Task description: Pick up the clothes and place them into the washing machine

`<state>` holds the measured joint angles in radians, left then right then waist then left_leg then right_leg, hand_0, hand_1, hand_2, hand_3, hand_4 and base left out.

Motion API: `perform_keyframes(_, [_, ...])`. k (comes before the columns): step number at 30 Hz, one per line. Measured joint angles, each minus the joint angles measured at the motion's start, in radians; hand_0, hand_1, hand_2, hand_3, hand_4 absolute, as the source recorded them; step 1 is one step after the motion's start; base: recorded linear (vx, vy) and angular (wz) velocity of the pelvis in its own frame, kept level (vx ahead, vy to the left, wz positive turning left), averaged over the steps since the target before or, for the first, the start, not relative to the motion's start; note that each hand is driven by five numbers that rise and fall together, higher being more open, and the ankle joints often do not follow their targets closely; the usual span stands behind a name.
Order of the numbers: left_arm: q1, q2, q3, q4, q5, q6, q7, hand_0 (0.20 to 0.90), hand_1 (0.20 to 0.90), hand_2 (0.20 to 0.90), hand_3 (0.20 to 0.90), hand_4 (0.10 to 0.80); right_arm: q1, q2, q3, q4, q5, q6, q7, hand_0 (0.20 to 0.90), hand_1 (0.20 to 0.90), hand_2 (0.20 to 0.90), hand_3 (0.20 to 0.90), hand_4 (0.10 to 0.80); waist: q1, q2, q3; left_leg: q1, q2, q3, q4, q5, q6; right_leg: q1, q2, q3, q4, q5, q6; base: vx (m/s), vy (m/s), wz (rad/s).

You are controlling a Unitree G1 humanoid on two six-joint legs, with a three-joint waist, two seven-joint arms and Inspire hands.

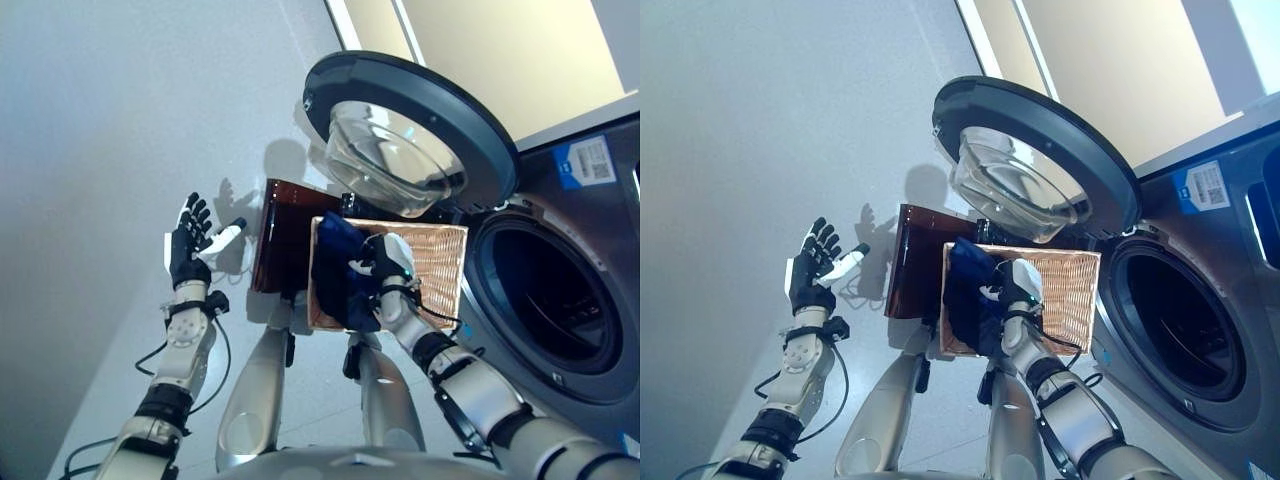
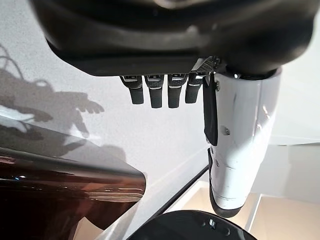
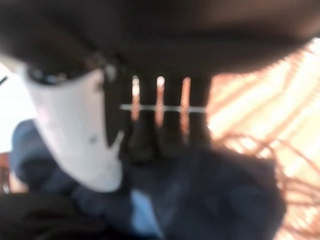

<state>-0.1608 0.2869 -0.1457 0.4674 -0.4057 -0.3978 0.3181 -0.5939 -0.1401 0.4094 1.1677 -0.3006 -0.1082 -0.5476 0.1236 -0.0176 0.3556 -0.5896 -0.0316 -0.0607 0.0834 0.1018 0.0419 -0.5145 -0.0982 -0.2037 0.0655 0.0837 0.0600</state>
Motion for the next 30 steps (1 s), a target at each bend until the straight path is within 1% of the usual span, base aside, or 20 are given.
perform_keyframes(13, [0.0,0.0,-0.003,0.0,0.0,0.0,-0.003,0.9,0.9,0.9,0.9,0.8,0.009,-0.001,-0.016,-0.017,0.001,-0.001,0.001,0.2,0.2,0.2,0.2,0.3,-0.003,0.0,-0.001,0.0,0.0,0.007,0.0,0.001,0.001,-0.002,-0.001,0.004,0.001,0.0,0.0,0.003,-0.001,-0.01])
perform_keyframes(15, [0.0,0.0,-0.002,0.0,0.0,0.0,-0.003,0.9,0.9,0.9,0.9,0.8,0.04,-0.017,-0.016,-0.088,0.009,-0.001,0.004,0.2,0.2,0.2,0.2,0.3,-0.005,0.0,-0.001,0.001,0.0,0.009,0.0,0.002,0.003,-0.001,-0.001,0.005,0.002,0.001,0.001,0.024,-0.02,-0.04])
perform_keyframes(18, [0.002,-0.001,0.015,0.0,0.0,-0.001,-0.002,0.9,0.9,0.9,0.9,0.8,0.109,-0.061,-0.016,-0.251,0.008,-0.009,0.008,0.2,0.2,0.2,0.2,0.3,-0.018,0.0,-0.002,0.007,-0.001,0.014,0.002,0.003,0.004,0.003,-0.003,0.008,0.005,0.001,0.001,0.005,-0.015,-0.03])
perform_keyframes(19, [0.0,0.0,0.025,0.002,0.0,-0.001,0.0,0.9,0.9,0.9,0.9,0.8,0.118,-0.07,-0.017,-0.269,0.006,-0.025,0.009,0.2,0.2,0.2,0.2,0.3,-0.028,0.0,-0.003,0.012,-0.001,0.015,0.004,0.003,0.004,0.006,-0.003,0.01,0.009,0.001,0.002,-0.006,-0.025,-0.08])
perform_keyframes(23, [0.002,-0.005,0.027,0.003,0.0,-0.001,0.0,0.9,0.9,0.9,0.9,0.8,0.158,-0.1,-0.018,-0.296,0.002,-0.034,0.029,0.2,0.2,0.2,0.2,0.3,-0.038,-0.001,-0.003,0.075,0.0,0.03,-0.004,0.001,0.003,0.055,0.001,0.027,0.011,0.001,0.003,-0.005,-0.024,-0.09])
perform_keyframes(24, [0.008,-0.006,0.027,0.003,0.0,-0.002,0.0,0.9,0.9,0.9,0.9,0.8,0.179,-0.107,-0.019,-0.313,-0.002,-0.04,0.032,0.2,0.2,0.2,0.2,0.3,-0.044,-0.001,-0.012,0.092,0.001,0.031,-0.009,-0.004,-0.001,0.069,0.002,0.029,0.012,0.0,0.004,0.004,-0.022,-0.08])
perform_keyframes(26, [0.018,-0.006,0.028,0.003,0.0,-0.002,0.0,0.9,0.9,0.9,0.9,0.8,0.228,-0.119,-0.024,-0.36,-0.004,-0.05,0.05,0.2,0.2,0.2,0.2,0.3,-0.058,-0.004,-0.028,0.102,0.002,0.036,-0.018,-0.004,-0.001,0.073,0.003,0.035,0.013,-0.001,0.005,0.017,-0.023,-0.08])
perform_keyframes(28, [0.042,-0.008,0.029,0.003,0.0,-0.002,-0.002,0.9,0.9,0.9,0.9,0.8,0.274,-0.125,-0.033,-0.387,-0.003,-0.063,0.057,0.2,0.2,0.2,0.2,0.3,-0.063,-0.013,-0.05,0.116,0.002,0.042,-0.022,-0.005,0.0,0.075,0.002,0.054,0.016,-0.001,0.006,0.019,-0.027,-0.05])
perform_keyframes(30, [0.057,-0.01,0.032,0.003,0.0,-0.002,-0.004,0.9,0.9,0.9,0.9,0.8,0.311,-0.132,-0.041,-0.405,-0.003,-0.068,0.071,0.2,0.2,0.2,0.2,0.3,-0.079,-0.016,-0.062,0.121,0.002,0.043,-0.023,-0.005,0.0,0.081,0.003,0.054,0.016,0.0,0.007,0.011,-0.023,-0.04])
